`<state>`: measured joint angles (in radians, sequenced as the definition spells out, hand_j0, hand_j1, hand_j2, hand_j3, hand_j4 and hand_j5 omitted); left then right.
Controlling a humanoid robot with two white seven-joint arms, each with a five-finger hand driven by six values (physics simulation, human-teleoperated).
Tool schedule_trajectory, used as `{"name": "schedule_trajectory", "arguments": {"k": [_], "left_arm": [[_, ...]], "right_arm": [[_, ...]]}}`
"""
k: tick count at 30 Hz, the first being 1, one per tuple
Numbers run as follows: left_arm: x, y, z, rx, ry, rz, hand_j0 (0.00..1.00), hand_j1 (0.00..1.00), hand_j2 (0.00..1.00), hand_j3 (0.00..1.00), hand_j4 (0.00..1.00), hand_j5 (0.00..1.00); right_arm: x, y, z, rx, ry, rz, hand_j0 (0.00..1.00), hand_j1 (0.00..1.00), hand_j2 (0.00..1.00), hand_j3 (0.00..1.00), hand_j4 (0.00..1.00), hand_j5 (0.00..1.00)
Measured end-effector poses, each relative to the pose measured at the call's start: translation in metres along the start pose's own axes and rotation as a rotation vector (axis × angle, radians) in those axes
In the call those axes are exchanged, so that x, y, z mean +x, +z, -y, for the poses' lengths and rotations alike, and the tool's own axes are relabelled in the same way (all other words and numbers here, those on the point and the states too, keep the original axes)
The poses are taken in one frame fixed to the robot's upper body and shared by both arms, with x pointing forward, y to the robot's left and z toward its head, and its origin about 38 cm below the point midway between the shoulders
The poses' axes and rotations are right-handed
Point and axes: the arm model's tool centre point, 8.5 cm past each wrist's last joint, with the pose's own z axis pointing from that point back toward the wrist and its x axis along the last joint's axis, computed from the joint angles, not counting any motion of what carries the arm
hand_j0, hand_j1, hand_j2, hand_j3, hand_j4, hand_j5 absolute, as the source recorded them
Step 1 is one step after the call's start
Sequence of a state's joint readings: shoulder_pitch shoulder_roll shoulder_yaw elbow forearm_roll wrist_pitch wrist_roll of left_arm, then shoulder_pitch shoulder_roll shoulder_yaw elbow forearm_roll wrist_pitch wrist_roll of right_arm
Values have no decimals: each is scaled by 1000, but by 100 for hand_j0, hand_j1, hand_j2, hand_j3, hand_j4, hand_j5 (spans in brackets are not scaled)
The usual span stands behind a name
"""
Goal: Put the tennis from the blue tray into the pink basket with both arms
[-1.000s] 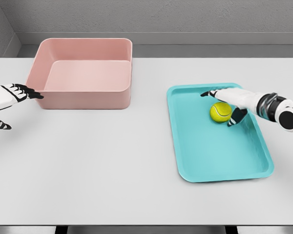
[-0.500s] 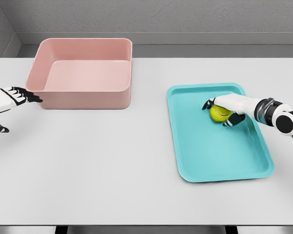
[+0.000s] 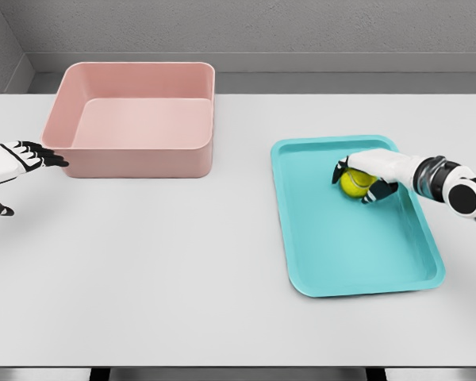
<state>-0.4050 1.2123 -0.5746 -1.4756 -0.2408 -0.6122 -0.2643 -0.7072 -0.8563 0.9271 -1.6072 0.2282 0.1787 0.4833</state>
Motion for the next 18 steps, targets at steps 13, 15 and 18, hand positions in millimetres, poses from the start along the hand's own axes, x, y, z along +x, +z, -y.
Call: {"name": "schedule_trajectory", "arguments": {"k": [13,15,18], "left_arm": [[0,0,0,0,0,-1,100,100,100,100,100,100],[0,0,0,-1,0,-2,100,100,100,100,100,100],[-1,1,0,-1,0,-2,100,100,100,100,100,100]], "right_arm": [[30,2,20,-47,40,81,54,54,54,54,54,54],[39,2,21,-52,48,104,54,54,54,54,54,54],[49,3,22,-58,58,134,54,54,54,54,54,54]]}}
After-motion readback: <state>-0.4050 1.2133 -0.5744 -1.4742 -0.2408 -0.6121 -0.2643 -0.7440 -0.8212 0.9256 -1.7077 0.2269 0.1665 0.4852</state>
